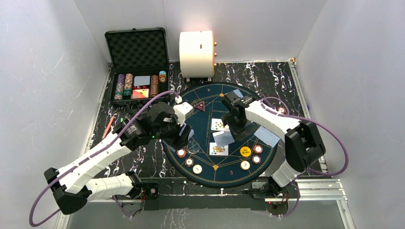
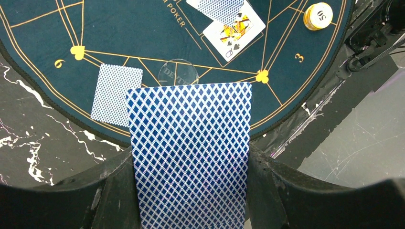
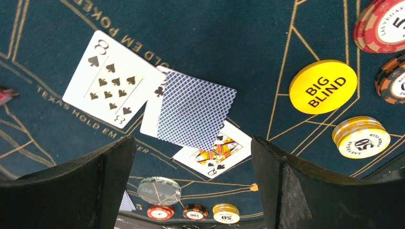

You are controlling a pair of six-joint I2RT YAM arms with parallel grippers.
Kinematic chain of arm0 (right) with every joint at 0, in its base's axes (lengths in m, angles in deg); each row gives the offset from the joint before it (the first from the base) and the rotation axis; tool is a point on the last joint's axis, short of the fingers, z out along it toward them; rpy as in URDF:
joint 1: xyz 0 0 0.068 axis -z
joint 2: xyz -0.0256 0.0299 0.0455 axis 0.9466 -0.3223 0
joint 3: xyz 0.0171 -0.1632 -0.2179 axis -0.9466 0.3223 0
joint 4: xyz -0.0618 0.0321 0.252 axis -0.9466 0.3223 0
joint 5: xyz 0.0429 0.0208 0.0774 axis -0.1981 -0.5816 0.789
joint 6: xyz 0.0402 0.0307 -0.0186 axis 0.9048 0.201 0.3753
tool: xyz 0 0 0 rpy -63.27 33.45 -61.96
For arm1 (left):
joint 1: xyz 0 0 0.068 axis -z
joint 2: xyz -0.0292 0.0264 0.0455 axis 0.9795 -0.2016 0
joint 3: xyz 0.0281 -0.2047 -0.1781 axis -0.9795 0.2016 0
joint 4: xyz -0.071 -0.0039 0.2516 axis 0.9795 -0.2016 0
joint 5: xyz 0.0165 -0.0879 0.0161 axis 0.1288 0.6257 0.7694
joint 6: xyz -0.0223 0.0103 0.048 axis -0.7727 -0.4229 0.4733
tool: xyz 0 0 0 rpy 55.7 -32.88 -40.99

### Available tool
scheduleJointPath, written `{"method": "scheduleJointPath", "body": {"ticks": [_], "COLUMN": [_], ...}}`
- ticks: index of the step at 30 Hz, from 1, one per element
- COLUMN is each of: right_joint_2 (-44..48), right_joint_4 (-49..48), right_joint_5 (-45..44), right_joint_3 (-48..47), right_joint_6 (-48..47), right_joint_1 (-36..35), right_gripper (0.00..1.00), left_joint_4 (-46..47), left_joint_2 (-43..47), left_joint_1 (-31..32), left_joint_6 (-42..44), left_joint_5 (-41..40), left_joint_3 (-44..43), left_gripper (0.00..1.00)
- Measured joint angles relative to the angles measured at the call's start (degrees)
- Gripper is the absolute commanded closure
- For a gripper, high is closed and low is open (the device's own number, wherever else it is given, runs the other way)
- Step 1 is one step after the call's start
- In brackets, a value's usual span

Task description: Distribute texas hold em gaming equipment

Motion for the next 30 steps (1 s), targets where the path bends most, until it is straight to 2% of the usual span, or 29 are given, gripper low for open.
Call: {"method": "scheduleJointPath", "body": {"ticks": [10,18,30], "right_joint_2": [-5.05,-6.23,-7.13], "right_joint_4": [-1.84,-3.61,-5.99], "right_joint_5": [1.77,2.43,3.89], "right_joint_3": [1.22,1.49,4.98], "right_joint_6": [5.2,7.26,8.55], "right_joint_1": [0.59,0.59,0.59], "right_gripper": [0.09,0.17,0.18], "left_joint_4": [0.2,-1.33,-2.45], "left_joint_2": [0.9,-2.49,-3.32], "left_joint_1": [0.0,0.0,0.0], "left_joint_6": [1.75,1.64,1.66], "left_joint_5": [1.84,1.81,1.62], "left_joint_3": [0.0,-0.24,-0.57], "left_gripper": [1.0,1.0,1.0]}}
